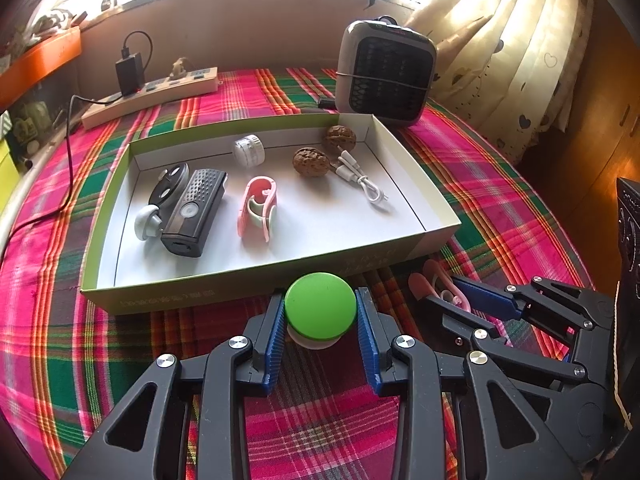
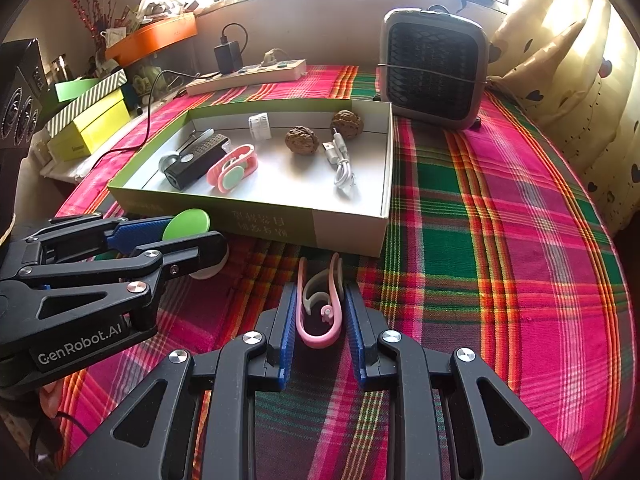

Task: Organize objects
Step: 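Carry the green toy and pink hook over the tray with both grippers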

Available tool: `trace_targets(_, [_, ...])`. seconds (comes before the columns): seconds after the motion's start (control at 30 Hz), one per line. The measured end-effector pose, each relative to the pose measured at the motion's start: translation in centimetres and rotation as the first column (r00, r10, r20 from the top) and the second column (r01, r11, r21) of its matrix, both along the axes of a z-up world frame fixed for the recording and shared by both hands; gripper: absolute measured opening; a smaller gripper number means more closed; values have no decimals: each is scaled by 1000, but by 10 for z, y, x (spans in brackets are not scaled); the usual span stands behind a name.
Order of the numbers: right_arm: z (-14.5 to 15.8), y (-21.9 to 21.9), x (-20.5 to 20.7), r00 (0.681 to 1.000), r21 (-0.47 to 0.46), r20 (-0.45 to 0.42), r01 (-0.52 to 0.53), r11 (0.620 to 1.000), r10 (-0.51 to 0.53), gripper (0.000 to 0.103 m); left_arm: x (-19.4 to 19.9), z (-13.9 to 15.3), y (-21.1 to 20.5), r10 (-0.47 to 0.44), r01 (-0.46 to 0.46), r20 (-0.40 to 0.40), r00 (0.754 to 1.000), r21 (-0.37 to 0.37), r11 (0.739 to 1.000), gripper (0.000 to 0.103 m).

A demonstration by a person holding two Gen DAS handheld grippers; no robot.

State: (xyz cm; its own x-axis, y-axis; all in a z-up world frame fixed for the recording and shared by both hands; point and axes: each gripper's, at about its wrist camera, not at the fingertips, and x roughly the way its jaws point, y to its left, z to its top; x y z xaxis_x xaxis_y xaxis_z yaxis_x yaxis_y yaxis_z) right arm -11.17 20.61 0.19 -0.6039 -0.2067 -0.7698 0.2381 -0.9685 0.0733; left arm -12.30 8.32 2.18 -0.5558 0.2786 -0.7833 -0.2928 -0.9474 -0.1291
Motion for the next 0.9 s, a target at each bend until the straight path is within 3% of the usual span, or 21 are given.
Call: trace_targets(0.9, [14,-3,12,999,14,-36,-1,1000,2,24,18,14,-7,-9,9,-58,998,0,1000,31])
